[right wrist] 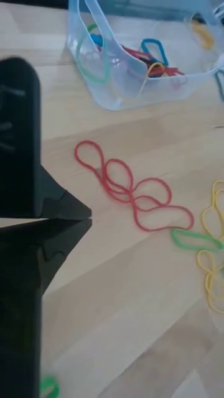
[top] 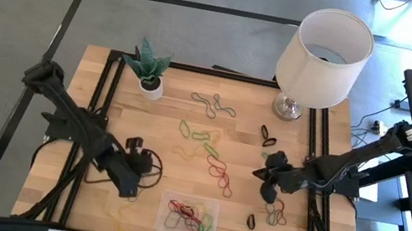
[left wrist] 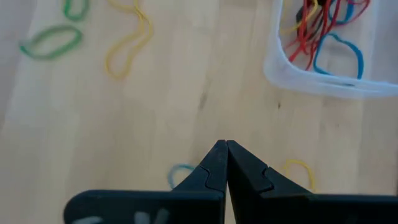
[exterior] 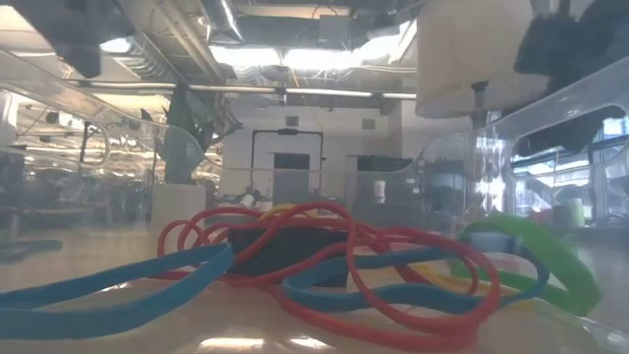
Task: Pick and place rubber bands into bin
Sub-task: Put the yellow rubber band into the transparent bin
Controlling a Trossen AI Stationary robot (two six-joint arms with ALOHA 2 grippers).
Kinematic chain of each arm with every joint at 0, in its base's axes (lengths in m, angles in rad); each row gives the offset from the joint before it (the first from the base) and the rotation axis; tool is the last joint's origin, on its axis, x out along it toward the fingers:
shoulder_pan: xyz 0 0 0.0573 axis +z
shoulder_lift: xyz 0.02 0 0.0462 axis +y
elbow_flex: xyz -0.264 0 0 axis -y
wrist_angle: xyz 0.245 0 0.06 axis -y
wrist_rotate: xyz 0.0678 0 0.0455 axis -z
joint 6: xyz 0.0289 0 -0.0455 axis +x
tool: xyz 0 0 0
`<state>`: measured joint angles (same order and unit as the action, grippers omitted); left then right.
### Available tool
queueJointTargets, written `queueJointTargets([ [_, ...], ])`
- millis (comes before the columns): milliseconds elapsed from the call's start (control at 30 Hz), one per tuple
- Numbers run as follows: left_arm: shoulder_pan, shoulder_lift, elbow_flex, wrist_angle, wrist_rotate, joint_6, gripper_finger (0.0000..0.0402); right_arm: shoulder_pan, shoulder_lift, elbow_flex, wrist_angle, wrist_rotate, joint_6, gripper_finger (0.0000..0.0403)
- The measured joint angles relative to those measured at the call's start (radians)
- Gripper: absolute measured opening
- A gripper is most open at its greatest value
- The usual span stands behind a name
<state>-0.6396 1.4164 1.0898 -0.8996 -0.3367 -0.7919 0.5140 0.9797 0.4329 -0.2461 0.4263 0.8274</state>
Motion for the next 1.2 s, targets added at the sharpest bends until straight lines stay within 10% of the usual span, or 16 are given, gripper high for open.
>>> queueJointTargets([
  [400, -0.065, 0.181, 0.104, -0.101, 0.203, -0.374, 0.0006, 0.0, -0.101, -0.114, 0.067, -0.001, -0.047, 0.0002],
  [700, -0.059, 0.266, 0.104, -0.104, 0.204, -0.656, 0.0082, 0.0, -0.1, -0.114, 0.068, -0.009, -0.077, 0.0007],
  [1200, -0.167, 0.362, 0.104, -0.028, 0.294, -0.714, 0.0166, 0.0, -0.099, -0.114, 0.07, -0.039, -0.062, 0.0008],
])
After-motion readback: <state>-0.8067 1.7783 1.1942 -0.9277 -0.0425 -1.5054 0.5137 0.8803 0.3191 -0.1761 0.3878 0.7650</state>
